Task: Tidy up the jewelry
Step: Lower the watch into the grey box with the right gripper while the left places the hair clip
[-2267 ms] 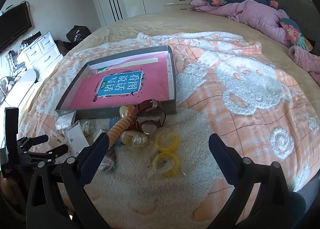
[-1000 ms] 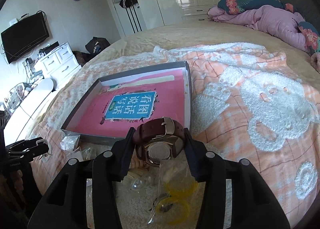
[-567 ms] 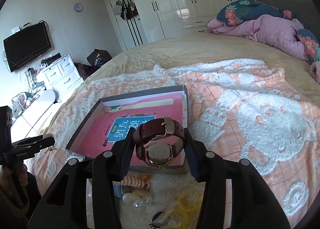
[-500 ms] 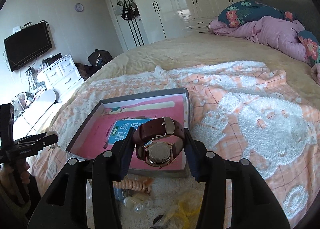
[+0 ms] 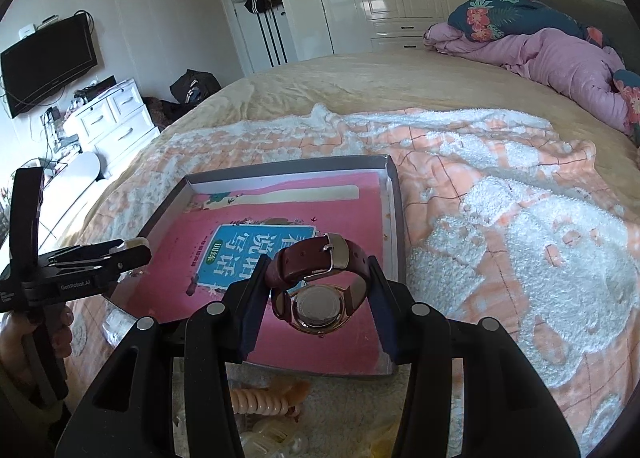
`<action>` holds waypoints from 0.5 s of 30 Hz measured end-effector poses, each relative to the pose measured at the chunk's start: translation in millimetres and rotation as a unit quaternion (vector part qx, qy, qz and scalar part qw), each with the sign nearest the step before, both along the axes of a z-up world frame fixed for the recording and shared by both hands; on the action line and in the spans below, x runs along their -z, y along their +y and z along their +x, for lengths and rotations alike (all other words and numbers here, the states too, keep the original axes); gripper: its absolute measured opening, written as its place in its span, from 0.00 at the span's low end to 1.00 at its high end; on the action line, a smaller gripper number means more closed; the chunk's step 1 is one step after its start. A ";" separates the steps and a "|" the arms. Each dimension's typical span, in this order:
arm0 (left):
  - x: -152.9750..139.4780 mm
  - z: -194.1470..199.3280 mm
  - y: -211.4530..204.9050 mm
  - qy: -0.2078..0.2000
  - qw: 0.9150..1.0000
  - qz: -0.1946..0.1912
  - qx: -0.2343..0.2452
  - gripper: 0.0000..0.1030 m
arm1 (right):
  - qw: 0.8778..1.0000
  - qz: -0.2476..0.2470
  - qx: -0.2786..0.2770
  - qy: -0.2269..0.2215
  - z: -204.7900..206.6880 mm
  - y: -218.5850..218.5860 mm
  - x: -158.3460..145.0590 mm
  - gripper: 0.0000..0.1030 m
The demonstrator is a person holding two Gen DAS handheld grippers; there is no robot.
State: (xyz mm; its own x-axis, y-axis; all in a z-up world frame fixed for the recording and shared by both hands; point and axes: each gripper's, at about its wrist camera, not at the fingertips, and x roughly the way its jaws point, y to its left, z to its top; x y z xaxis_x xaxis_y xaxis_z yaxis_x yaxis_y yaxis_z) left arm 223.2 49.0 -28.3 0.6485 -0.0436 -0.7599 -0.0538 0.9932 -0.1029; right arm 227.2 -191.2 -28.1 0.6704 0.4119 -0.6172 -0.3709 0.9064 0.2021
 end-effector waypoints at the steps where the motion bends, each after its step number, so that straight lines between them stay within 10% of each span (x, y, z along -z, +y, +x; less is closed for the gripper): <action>1: 2.5 1.2 -1.7 0.002 1.000 0.001 0.004 0.66 | 1.000 -0.006 0.001 0.003 1.3 1.9 3.0 0.44; 12: 17.3 6.2 -6.2 0.020 1.000 0.011 0.020 0.66 | 0.999 -0.022 0.008 0.034 4.9 4.8 24.9 0.48; 15: 19.1 6.9 -7.4 0.024 0.999 0.010 0.024 0.66 | 0.999 -0.011 0.011 0.029 1.2 1.6 21.4 0.63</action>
State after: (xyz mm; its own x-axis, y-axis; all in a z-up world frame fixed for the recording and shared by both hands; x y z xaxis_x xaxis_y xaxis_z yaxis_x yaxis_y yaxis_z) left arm 230.1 41.6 -47.4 0.6090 -0.0572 -0.7911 -0.0109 0.9967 -0.0805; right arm 228.4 -189.6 -49.5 0.6421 0.3839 -0.6635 -0.3396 0.9184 0.2028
